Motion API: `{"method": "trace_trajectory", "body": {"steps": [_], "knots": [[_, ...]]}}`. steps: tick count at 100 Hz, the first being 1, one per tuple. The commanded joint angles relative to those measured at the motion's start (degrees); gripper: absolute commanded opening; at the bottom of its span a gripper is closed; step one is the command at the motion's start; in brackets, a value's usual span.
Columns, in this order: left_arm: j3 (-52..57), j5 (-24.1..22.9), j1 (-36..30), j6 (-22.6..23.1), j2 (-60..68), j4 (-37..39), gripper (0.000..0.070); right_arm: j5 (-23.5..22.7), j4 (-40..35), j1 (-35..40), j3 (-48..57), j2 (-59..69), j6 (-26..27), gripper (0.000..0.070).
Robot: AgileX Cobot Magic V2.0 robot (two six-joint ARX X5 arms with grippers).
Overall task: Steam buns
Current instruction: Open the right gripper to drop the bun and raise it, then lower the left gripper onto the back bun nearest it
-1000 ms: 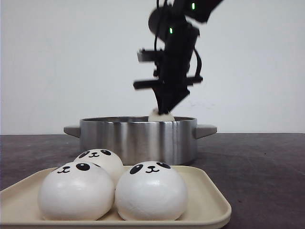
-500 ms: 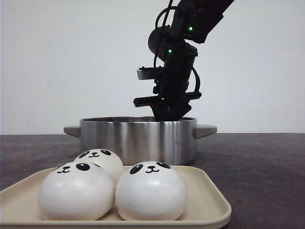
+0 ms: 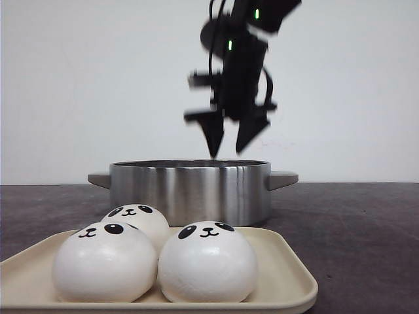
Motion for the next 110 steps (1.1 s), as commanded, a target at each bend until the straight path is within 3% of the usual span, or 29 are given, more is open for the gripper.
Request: {"method": "trace_trajectory", "body": {"steps": [1, 5, 14, 35, 50, 65, 91, 110], "knots": [[1.11, 0.0, -0.28, -0.04, 0.98, 0.28, 0.0637, -0.61, -1.33, 1.77, 4.39, -4.5, 0.68, 0.0116], [1.11, 0.07, -0.33, -0.07, 1.49, 0.11, 0.0637, -0.7, -2.38, 2.71, 5.16, -7.02, 0.63, 0.0], [1.11, -0.37, -0.31, -0.09, 3.19, -1.66, 0.0635, -0.37, -4.48, 5.2, 5.18, -13.68, 0.42, 0.0006], [1.11, -6.19, -1.84, -1.18, 11.47, -11.17, 0.0634, 8.59, -16.11, 13.18, 5.18, -28.57, 0.52, 0.0006], [1.11, -7.76, -4.39, -1.14, 20.02, -14.1, 0.0634, 11.02, -17.79, 19.04, 5.18, -36.96, 3.21, 0.0006], [1.11, -7.82, -8.39, -1.03, 29.22, -13.09, 0.0633, 13.49, -17.59, 23.41, 5.18, -42.6, 5.95, 0.0006], [1.11, -8.41, -12.07, -1.53, 41.4, -5.14, 0.063, 17.38, -18.05, 26.95, 5.16, -46.97, 6.34, 0.0006], [1.11, -15.32, -12.9, -2.51, 46.18, -1.99, 0.0625, 17.66, -18.23, 27.43, 5.16, -48.04, 7.41, 0.0006]]}}
